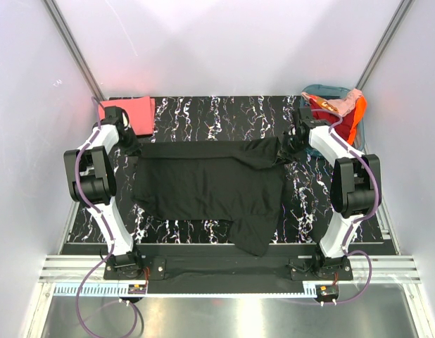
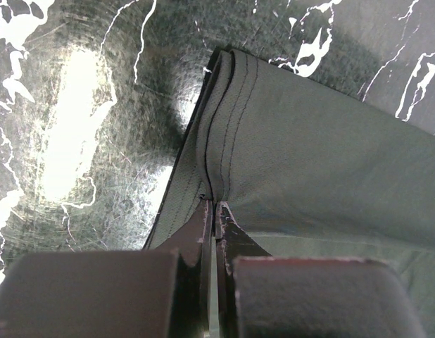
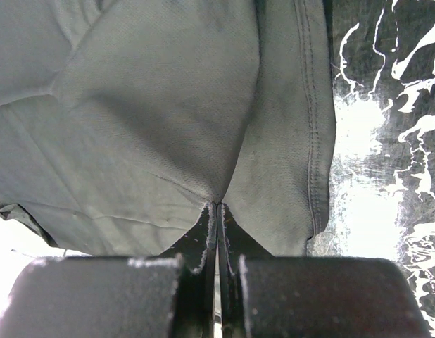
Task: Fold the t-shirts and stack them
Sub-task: Fold the tshirt
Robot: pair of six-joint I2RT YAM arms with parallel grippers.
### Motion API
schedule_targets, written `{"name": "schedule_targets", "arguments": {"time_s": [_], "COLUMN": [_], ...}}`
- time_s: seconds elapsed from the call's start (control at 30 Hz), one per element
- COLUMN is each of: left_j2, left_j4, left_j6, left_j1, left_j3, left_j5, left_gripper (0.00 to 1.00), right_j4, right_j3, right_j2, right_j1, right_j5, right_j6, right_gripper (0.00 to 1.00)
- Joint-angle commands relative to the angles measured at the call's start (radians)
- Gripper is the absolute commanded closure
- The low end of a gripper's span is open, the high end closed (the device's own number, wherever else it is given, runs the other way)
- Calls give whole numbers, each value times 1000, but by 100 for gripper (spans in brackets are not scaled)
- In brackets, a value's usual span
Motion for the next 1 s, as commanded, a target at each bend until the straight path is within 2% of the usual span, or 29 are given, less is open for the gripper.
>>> {"name": "schedule_targets", "arguments": {"time_s": [0.0, 0.23, 0.37, 0.5, 0.53, 0.57, 0.6, 0.7, 0.77, 0.87, 0.97], "left_j2": [3, 12, 14, 3, -14, -26, -38, -69, -48, 21, 55], "left_j4": [15, 15, 12, 6, 9, 15, 23, 85, 118, 122, 90], "left_j6": [-3, -11, -21, -34, -38, -44, -57, -80, -87, -123, -144], "left_j1": [9, 9, 9, 9, 9, 9, 9, 11, 9, 8, 9], "left_j3": [-9, -9, -15, -20, -21, -27, -32, -41, -30, 3, 17], "left_j5": [-25, -33, -56, -82, -89, -96, -93, -16, 85, 154, 116], "left_gripper": [100, 96, 80, 71, 67, 57, 56, 57, 59, 69, 72], "right_j4": [25, 67, 68, 60, 58, 55, 54, 49, 48, 46, 34], "right_j3": [-32, -93, -89, -83, -83, -83, -83, -87, -90, -93, -83], "right_j2": [-26, -57, -54, -59, -62, -63, -65, -66, -68, -71, -77], "right_j1": [-4, -4, -4, -4, -4, -4, -4, -4, -3, -1, 3], "right_j5": [-19, -20, -29, -31, -34, -32, -32, -32, -32, -38, -39], "right_j6": [1, 36, 42, 39, 39, 41, 42, 44, 47, 56, 56], "right_gripper": [100, 100, 100, 100, 100, 100, 100, 100, 100, 100, 100]}}
